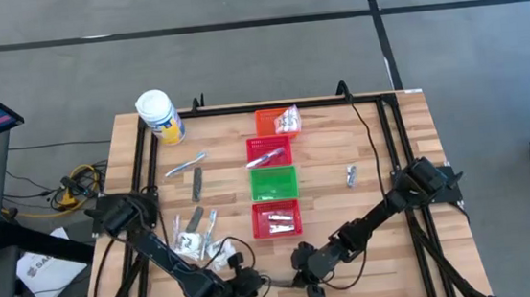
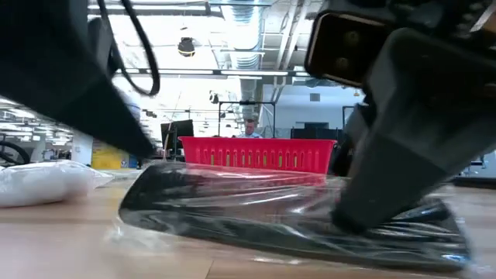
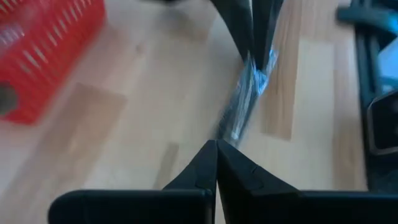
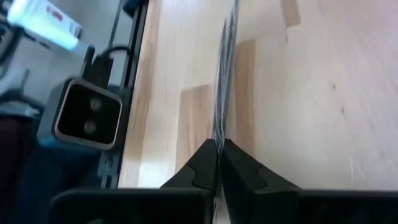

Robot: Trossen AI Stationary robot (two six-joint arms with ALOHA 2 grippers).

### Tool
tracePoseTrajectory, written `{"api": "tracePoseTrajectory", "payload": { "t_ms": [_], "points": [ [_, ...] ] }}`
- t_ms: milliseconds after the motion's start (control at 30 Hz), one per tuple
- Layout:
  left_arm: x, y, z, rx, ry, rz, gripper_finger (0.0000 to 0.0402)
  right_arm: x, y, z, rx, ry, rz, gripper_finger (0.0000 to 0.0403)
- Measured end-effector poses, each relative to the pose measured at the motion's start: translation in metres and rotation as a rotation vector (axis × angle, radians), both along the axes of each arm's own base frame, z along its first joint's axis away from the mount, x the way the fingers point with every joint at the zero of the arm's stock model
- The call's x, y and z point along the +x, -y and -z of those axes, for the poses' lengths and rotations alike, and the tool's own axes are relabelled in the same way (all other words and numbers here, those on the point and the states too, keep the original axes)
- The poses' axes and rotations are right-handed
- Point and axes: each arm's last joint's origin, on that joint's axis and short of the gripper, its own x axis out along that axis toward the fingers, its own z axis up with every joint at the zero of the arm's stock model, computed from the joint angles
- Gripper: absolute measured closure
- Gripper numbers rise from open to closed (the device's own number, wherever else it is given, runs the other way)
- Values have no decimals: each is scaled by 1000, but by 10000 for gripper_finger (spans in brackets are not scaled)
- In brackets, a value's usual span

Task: Pick & Place Travel size toiletries
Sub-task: Put the black comb into the green basket

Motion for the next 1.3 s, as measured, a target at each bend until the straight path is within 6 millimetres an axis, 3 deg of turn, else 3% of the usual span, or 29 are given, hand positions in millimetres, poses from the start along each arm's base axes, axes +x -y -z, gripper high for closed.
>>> {"api": "tracePoseTrajectory", "payload": {
  "t_ms": [367, 533, 700, 833, 1000, 1300],
  "points": [
    [-21, 11, -40, 151, 195, -21, 401, -15, 5, -29, -170, -13, -6, 400],
    [-23, 11, -44, 210, 229, -38, 401, -25, 9, -54, -249, 18, -6, 401],
    [-20, 8, -44, 235, 228, -44, 401, -30, 18, -92, -280, 128, -57, 401],
    [-21, 5, -43, 289, 223, -54, 401, -33, 40, -120, -347, 185, -76, 401],
    [-23, -4, -40, 379, 186, -82, 401, -30, 81, -145, -431, 212, -30, 402],
    [-22, -34, -31, 327, 108, -138, 401, -14, 154, -149, -518, 173, 31, 402]
  ]
}}
